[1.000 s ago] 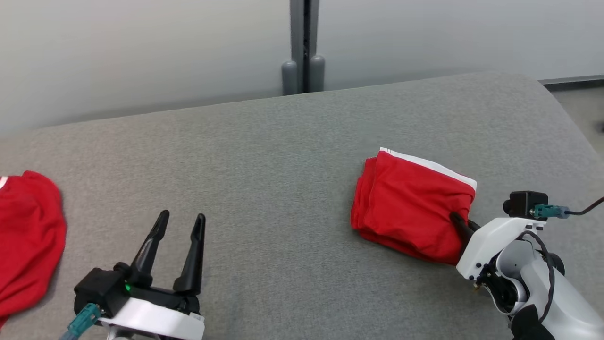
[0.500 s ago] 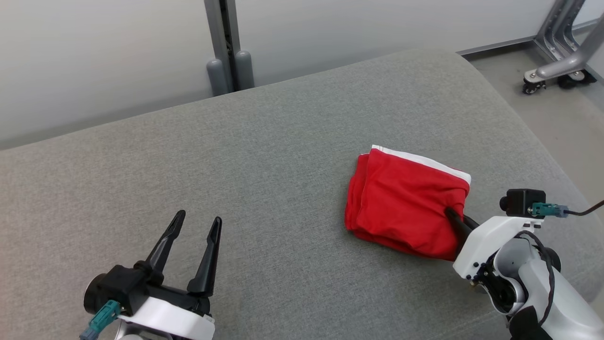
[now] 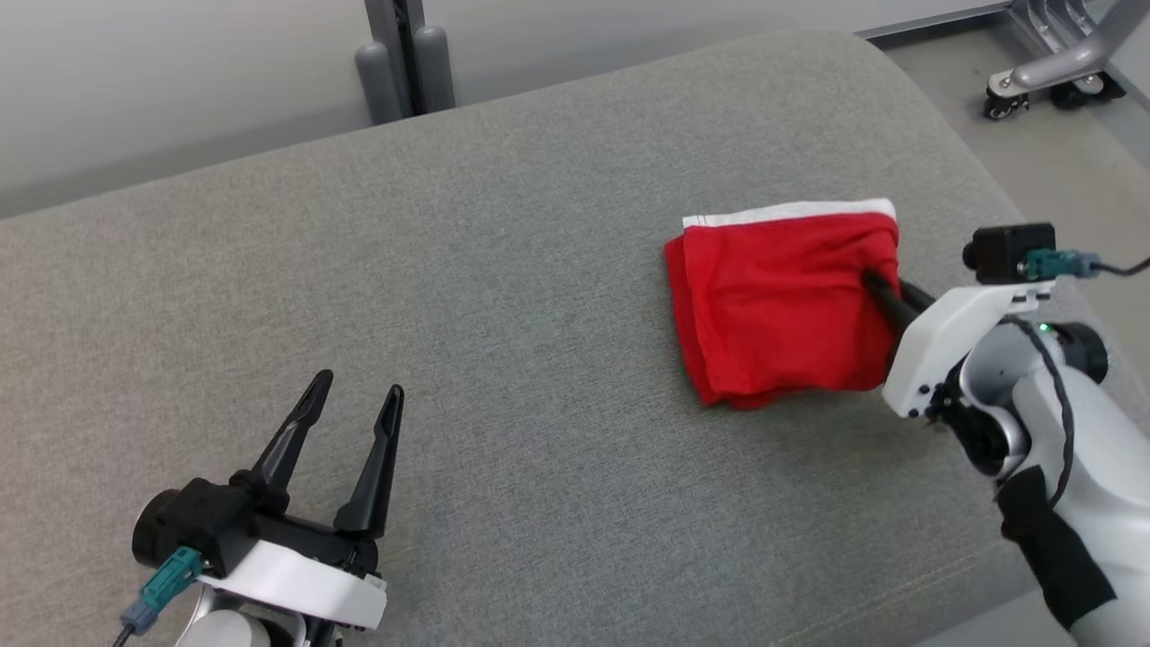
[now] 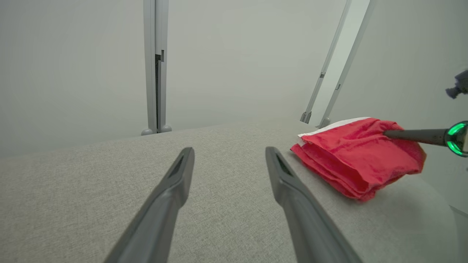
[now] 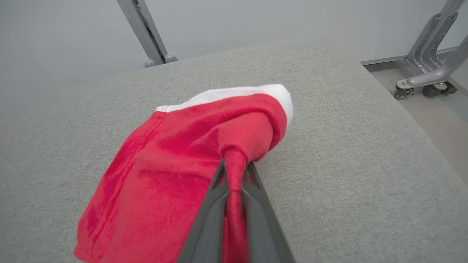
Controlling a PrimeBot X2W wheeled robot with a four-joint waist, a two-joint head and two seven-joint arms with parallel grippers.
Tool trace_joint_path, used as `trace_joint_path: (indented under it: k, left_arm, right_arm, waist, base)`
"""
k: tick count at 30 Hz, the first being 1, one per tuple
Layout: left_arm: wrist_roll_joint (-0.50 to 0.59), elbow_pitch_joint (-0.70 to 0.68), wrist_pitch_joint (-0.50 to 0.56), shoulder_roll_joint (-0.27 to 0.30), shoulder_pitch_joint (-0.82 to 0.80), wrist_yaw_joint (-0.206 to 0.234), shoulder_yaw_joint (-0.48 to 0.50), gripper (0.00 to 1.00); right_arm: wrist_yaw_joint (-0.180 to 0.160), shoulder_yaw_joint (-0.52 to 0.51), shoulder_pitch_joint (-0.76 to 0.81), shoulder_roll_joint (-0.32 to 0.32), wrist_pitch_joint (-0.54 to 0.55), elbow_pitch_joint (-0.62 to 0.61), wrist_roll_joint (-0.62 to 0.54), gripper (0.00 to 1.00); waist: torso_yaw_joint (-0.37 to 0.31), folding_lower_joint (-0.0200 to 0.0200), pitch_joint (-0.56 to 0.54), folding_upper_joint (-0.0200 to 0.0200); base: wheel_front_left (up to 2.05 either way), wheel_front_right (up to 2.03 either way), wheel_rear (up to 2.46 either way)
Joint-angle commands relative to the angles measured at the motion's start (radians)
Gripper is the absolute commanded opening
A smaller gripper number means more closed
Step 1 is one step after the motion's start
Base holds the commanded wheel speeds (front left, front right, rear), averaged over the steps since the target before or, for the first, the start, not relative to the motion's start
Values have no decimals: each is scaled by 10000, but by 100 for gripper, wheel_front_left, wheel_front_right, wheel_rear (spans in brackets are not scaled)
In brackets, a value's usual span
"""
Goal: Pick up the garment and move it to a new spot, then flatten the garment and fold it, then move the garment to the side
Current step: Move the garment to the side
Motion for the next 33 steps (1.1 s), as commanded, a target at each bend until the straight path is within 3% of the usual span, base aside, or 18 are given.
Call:
trace_joint_path:
  k: [1, 13, 24, 25, 26, 27, 28, 29, 30, 33]
  left_arm:
    - [-84, -73, -17, 137, -196, -26, -35, 100]
    - [-609, -358, -17, 827, -596, -29, -158, 100]
    - [-871, -363, -17, 864, -864, -31, -271, 100]
    - [-885, -349, -17, 852, -852, -31, -275, 100]
    - [-897, -330, -17, 840, -838, -31, -281, 100]
    - [-912, -308, -17, 823, -827, -31, -289, 100]
    - [-912, -308, -17, 823, -827, -31, -289, 100]
    - [-926, -292, -17, 804, -817, -31, -297, 100]
    - [-931, -270, -17, 785, -807, -31, -302, 100]
    - [-925, -199, -17, 701, -755, -31, -315, 100]
  right_arm:
    - [1, 10, -325, -193, 24, 93, -103, 0]
    - [-2, 522, -2683, -1066, 877, 1325, -1876, 0]
    - [0, -908, -3616, -862, 1074, 2434, -3759, 0]
    - [0, -1102, -3645, -827, 1055, 2521, -3943, 6]
    - [0, -1289, -3651, -778, 1096, 2606, -4133, 19]
    - [0, -1440, -3627, -664, 1125, 2688, -4270, 44]
    - [0, -1440, -3627, -664, 1125, 2688, -4270, 44]
    - [0, -1578, -3579, -502, 1067, 2717, -4324, 85]
    - [1, -1695, -3533, -433, 1003, 2736, -4473, 100]
    - [0, -2011, -3356, -261, 754, 2743, -4899, 100]
  waist:
    - [184, -1, 323, 0]
    - [936, -1, 1466, 0]
    - [1104, -1, 1619, 0]
    - [1106, -1, 1589, 0]
    - [1107, -1, 1558, 0]
    - [1110, -1, 1517, 0]
    - [1110, -1, 1517, 0]
    - [1115, -1, 1477, 0]
    - [1120, -1, 1433, 0]
    - [1143, -1, 1209, 0]
  base:
    - [0, 0, 0]
    - [0, 0, 0]
    - [0, 0, 0]
    - [0, 0, 0]
    - [0, 0, 0]
    - [0, 0, 0]
    - [0, 0, 0]
    - [0, 0, 0]
    - [0, 0, 0]
    - [0, 0, 0]
